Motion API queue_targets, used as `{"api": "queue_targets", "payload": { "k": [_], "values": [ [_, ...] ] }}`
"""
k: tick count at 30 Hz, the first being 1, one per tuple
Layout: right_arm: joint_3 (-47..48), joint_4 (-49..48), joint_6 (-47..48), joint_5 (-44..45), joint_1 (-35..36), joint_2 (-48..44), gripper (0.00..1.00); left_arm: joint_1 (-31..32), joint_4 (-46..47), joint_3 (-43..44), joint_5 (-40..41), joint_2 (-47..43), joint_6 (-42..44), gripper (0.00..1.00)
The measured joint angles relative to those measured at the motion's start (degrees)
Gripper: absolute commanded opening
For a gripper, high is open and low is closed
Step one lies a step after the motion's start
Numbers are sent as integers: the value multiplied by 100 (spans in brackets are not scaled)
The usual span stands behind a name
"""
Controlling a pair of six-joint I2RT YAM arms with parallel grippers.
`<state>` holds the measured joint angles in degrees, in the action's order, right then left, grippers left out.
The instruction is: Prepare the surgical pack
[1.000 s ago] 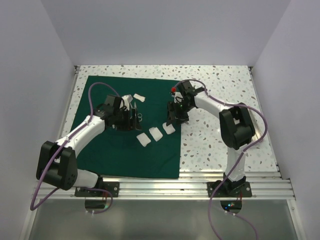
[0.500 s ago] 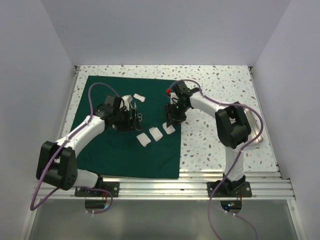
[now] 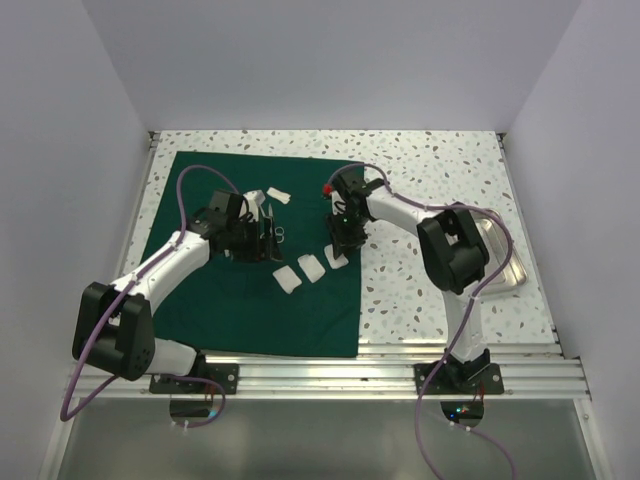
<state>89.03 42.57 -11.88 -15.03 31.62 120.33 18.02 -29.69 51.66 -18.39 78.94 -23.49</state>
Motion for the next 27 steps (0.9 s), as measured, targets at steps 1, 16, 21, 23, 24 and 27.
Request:
{"api": "queue_targets", "payload": {
  "k": [1, 16, 21, 23, 24, 27],
  "values": [
    [15, 11, -2, 61, 48, 11, 33, 0, 0, 0, 0, 0, 0, 72],
    [66, 125, -50, 704, 282, 15, 3, 0, 2, -2, 2, 0, 7, 72],
    [149, 260, -48, 852, 284, 15, 0, 0, 2, -2, 2, 0, 9, 72],
    [212, 341, -48, 907, 284, 9, 0, 0, 2, -2, 2, 0, 9, 72],
    [243, 365, -48, 914, 284, 2, 0, 0, 2, -2, 4, 0, 9, 72],
    [367, 476, -50, 905, 291, -52, 0, 0, 2, -2, 31, 0, 9, 72]
  ]
}}
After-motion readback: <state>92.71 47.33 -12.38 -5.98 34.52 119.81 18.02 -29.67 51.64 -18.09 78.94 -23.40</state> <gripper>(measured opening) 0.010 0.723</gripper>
